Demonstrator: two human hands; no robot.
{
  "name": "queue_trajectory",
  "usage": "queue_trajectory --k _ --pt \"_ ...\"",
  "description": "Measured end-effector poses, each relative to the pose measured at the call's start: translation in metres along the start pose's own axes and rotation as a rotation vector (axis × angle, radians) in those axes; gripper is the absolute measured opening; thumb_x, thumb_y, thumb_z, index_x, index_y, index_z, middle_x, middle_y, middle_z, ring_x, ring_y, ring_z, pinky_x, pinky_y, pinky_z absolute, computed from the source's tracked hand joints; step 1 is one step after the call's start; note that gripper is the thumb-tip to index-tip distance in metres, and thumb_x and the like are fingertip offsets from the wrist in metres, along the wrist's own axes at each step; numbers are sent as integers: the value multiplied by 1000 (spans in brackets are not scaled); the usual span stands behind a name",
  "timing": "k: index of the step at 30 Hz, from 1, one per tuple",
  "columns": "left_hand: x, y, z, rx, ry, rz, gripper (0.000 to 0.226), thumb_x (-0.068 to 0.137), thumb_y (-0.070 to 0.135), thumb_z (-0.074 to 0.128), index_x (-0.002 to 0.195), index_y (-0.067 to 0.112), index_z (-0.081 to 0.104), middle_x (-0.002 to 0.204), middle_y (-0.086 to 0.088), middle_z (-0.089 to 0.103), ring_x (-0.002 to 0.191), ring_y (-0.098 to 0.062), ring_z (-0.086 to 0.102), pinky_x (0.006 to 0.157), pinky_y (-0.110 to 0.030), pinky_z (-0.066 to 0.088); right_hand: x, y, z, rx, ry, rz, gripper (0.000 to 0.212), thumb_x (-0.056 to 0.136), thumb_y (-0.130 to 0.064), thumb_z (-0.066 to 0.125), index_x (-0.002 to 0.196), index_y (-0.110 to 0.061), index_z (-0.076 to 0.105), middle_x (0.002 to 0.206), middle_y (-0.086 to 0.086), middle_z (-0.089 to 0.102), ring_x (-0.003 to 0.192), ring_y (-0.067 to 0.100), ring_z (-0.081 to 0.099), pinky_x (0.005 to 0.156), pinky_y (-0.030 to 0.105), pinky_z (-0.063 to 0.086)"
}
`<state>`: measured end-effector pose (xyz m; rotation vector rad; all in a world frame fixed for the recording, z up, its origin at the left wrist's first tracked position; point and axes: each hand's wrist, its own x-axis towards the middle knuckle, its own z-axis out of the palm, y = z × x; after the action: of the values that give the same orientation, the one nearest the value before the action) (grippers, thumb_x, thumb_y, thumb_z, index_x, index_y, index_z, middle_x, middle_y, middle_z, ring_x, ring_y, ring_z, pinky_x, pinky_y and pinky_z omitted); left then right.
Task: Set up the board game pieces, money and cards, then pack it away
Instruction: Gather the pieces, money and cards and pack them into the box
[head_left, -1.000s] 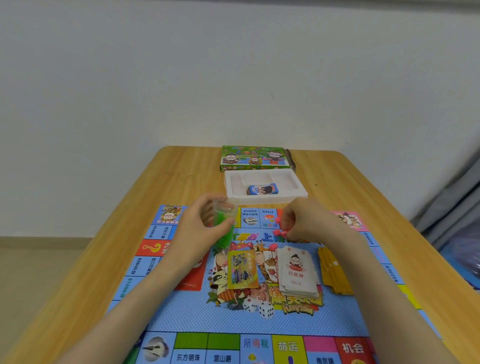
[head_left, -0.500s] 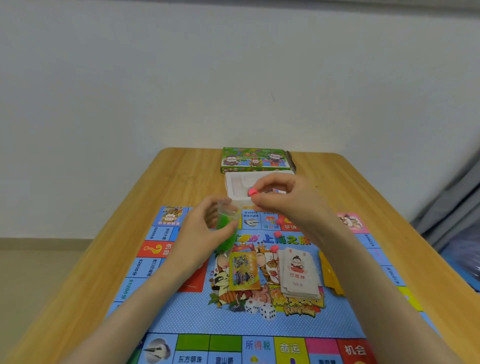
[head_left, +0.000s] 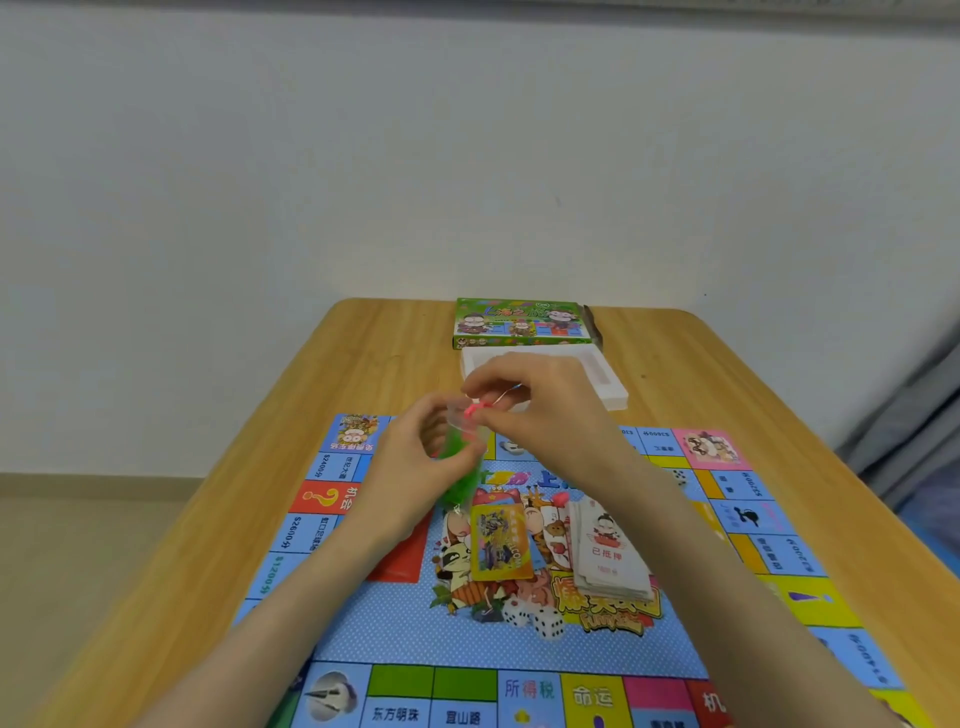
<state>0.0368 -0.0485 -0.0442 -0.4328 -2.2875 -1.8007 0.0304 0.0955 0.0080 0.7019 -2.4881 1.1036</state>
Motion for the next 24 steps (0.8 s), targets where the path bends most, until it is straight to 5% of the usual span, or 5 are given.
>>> queue_trajectory --k 6,11,16,21,24 --pt "1 -1 -1 8 9 1 29 82 7 71 105 23 62 99 9 68 93 -2 63 83 -17 49 -1 0 1 110 62 23 16 82 -1 66 96 -8 71 89 -4 66 84 5 65 80 20 53" --pt "1 2 -3 -47 11 -13 30 84 15 68 109 28 60 106 12 67 98 1 63 85 -14 49 0 19 -32 141 256 212 20 87 -6 61 80 -24 66 78 -14 65 73 1 63 74 18 51" --pt "1 0 -2 -53 -20 -45 34 83 14 69 114 23 59 111 11 66 100 3 62 85 -10 48 -13 51 -55 -242 -232 605 18 85 -18 68 101 -11 68 77 -8 59 67 4 54 56 18 41" --pt "1 -1 -1 -43 8 -45 33 82 12 70 106 29 58 109 11 66 103 -1 62 88 -17 50 -12 52 -37 -402 -424 510 52 76 -27 77 123 -22 55 105 -5 46 88 12 48 62 21 40" --pt "1 -2 -2 -39 10 -46 33 81 13 71 107 29 58 111 9 66 105 -4 61 90 -20 51 -13 60 -28 -426 -476 457 47 78 -26 76 120 -19 58 109 1 49 84 14 48 61 22 38"
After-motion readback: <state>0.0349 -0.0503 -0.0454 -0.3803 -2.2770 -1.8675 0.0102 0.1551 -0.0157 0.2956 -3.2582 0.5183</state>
